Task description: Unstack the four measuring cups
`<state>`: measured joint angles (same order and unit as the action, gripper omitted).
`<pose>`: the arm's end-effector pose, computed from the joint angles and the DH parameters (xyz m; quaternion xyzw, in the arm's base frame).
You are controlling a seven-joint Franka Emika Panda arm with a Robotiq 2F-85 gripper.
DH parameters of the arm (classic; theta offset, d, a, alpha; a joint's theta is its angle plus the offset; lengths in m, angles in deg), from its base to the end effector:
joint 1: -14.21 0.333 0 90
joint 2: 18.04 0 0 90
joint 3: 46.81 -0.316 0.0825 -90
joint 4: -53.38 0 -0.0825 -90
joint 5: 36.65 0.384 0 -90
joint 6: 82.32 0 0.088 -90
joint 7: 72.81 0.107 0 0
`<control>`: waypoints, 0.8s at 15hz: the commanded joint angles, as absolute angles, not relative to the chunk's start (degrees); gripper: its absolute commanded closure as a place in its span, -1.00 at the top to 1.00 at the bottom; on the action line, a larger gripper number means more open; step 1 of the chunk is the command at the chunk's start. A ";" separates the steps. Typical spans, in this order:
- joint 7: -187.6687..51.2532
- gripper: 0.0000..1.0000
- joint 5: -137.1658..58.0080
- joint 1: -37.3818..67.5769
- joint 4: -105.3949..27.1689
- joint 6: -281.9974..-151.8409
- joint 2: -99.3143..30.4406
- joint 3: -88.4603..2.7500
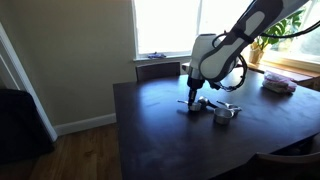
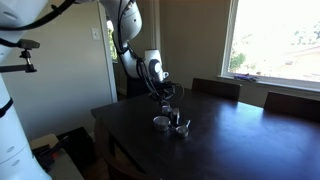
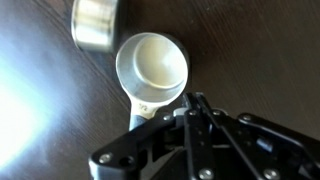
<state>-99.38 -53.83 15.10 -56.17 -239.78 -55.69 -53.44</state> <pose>0.6342 0.0921 0.1675 0.9103 0.4016 0.0870 0.0510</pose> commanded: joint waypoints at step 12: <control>-80.89 -0.85 -62.36 35.09 -68.10 -261.02 -49.84 -28.54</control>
